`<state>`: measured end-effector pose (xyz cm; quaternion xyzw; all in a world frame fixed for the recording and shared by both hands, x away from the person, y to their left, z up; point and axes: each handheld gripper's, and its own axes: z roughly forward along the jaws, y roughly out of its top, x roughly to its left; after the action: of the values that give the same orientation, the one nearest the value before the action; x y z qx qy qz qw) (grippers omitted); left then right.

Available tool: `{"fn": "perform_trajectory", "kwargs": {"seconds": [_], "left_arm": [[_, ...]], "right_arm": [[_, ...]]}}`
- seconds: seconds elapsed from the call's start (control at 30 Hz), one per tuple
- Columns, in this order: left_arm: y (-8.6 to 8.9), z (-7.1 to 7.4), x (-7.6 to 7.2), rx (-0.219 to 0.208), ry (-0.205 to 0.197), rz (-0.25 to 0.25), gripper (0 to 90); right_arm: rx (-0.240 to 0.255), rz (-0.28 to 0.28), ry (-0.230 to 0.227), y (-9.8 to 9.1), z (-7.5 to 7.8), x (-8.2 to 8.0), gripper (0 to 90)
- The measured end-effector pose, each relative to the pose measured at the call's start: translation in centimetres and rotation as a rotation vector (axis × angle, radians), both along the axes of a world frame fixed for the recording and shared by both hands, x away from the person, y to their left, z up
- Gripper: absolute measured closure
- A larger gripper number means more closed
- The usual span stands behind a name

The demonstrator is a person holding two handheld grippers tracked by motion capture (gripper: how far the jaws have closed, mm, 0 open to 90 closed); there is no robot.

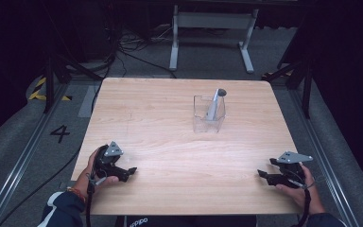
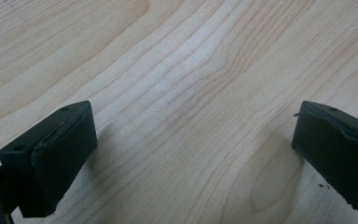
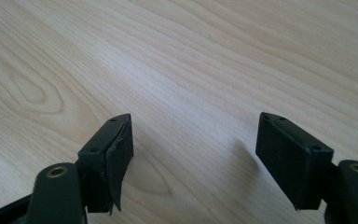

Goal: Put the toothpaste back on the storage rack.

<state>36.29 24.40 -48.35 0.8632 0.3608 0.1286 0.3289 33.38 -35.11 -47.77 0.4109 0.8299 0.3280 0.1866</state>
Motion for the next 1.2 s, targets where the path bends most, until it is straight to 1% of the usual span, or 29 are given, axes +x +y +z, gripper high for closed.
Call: {"fn": "perform_trajectory", "kwargs": {"seconds": [0.13,0.17,0.4,0.57,1.2], "left_arm": [[0.0,0.0,0.0,0.001,0.0,-0.001,0.4],[0.0,-0.02,-0.01,0.0,-0.003,0.0,0.4],[-0.03,-0.02,-0.1,0.001,-0.006,0.008,0.6],[-0.01,0.01,0.08,0.005,-0.004,-0.003,0.3],[-0.07,0.02,0.17,0.002,0.003,-0.002,0.3]], "right_arm": [[0.064,-0.024,-0.007,-0.72,-0.54,-0.48,25.3],[0.079,-0.023,-0.033,-0.89,-0.84,-0.66,25.0],[0.078,-0.03,-0.032,-0.82,-0.85,-0.71,24.7],[0.078,-0.04,-0.033,-0.84,-0.84,-0.8,24.7],[0.08,-0.042,-0.031,-0.88,-0.83,-0.83,24.7]]}}
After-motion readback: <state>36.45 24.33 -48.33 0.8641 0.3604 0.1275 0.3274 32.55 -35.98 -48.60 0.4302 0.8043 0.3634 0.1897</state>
